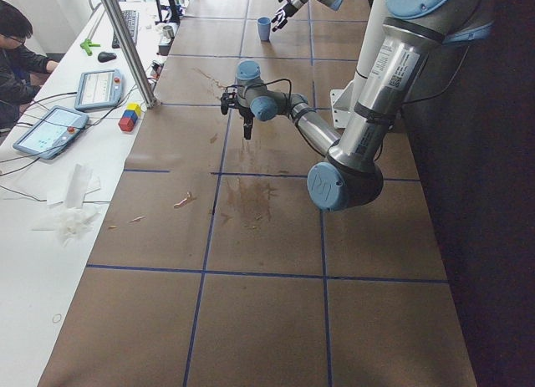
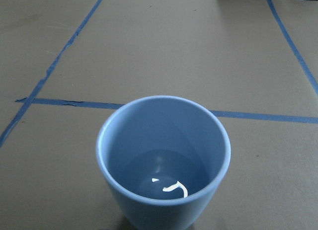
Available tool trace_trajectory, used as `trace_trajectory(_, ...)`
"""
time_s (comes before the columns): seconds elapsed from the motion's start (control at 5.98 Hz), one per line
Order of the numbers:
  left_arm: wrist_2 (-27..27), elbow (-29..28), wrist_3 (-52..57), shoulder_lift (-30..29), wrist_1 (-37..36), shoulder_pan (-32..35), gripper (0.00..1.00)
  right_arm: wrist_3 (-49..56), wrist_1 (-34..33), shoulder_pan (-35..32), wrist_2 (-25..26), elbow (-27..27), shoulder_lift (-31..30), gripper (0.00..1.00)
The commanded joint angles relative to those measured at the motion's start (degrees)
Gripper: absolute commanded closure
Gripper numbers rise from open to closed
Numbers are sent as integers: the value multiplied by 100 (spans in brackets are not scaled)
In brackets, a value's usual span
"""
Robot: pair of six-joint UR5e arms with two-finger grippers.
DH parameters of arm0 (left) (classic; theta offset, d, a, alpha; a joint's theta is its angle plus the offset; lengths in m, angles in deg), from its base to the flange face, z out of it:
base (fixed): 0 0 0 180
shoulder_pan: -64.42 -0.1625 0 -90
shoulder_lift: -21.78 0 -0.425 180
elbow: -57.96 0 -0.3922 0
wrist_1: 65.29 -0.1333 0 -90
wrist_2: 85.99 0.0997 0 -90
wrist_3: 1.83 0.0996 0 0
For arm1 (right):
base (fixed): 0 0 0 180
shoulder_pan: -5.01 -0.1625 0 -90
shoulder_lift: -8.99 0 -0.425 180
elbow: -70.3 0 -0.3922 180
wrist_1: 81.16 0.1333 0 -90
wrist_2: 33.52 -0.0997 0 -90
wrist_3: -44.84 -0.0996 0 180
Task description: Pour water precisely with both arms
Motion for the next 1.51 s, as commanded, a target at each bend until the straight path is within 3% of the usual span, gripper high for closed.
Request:
trace_trajectory(0.0,4,-9,0,-5,9,0,0,-87,350,211,468,422,191,0)
trace_trajectory(0.33,4,-9,0,-5,9,-9,0,-78,432,246,819,836,558,0)
trace_trajectory(1.34,4,-35,-9,4,9,-9,0,1,450,229,1373,899,754,0)
